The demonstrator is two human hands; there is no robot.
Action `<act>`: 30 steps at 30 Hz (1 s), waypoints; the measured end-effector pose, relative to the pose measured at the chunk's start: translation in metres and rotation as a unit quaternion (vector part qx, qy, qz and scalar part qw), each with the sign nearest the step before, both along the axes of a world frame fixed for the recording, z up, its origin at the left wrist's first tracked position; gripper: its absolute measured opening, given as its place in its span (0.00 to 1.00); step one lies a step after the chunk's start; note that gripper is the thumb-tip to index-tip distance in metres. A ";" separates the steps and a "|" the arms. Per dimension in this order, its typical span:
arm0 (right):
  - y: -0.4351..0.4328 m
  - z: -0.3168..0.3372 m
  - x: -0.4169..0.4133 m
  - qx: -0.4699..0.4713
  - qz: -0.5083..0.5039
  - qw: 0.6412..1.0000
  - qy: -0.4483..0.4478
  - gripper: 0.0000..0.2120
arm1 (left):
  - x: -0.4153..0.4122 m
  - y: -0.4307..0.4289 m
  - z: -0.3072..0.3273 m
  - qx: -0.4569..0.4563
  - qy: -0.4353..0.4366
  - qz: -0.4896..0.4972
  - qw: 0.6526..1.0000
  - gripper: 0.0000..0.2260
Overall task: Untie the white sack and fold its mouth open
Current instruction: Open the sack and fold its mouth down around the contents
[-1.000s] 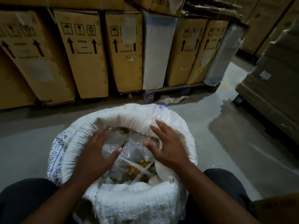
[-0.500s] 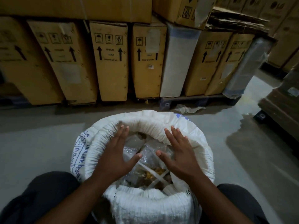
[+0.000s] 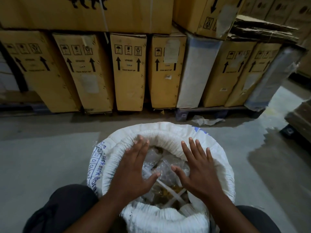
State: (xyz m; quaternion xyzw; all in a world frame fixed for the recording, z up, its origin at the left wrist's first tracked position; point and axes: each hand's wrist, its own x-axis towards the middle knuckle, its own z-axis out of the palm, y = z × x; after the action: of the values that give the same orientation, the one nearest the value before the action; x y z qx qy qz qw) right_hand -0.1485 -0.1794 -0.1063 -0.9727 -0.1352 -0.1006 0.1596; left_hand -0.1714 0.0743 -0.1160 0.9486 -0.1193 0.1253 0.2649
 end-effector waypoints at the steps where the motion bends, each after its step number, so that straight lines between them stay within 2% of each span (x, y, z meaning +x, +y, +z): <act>1: -0.002 0.000 0.002 -0.009 -0.001 1.000 -0.004 0.42 | 0.000 -0.001 0.000 0.011 0.000 0.000 1.000 0.47; 6: -0.013 -0.002 0.016 -0.020 -0.017 1.000 0.000 0.42 | 0.012 -0.002 0.000 0.057 0.007 0.019 0.998 0.47; 11: -0.011 -0.020 0.026 0.011 -0.052 0.998 0.022 0.44 | 0.028 -0.006 -0.012 0.078 0.046 0.053 0.994 0.52; 15: -0.003 -0.028 0.026 0.049 0.052 0.997 0.017 0.40 | 0.029 -0.010 -0.023 0.075 0.059 0.009 0.995 0.51; 18: -0.010 -0.038 0.030 0.004 0.100 0.995 0.028 0.33 | 0.035 -0.006 -0.021 0.076 0.077 -0.052 0.993 0.48; 21: -0.026 -0.045 0.045 -0.076 0.065 0.993 0.068 0.34 | 0.057 0.008 -0.022 0.124 0.090 -0.051 0.987 0.49; 24: -0.035 -0.046 0.057 -0.115 0.021 0.992 0.054 0.37 | 0.077 0.016 -0.018 0.123 0.067 0.006 0.990 0.52; 27: -0.028 -0.047 0.068 -0.130 -0.020 0.991 0.039 0.38 | 0.086 0.014 -0.016 0.107 0.042 0.061 0.992 0.51; 30: -0.014 -0.050 0.071 -0.111 -0.061 0.991 0.032 0.39 | 0.086 0.006 -0.020 0.086 0.029 0.056 0.994 0.49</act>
State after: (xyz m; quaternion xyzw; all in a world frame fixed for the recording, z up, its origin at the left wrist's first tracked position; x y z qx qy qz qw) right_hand -0.0776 -0.1938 -0.1560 -0.9935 -0.0806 -0.0632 0.0489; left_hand -0.0853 0.0801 -0.1357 0.9763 -0.0681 0.1013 0.1786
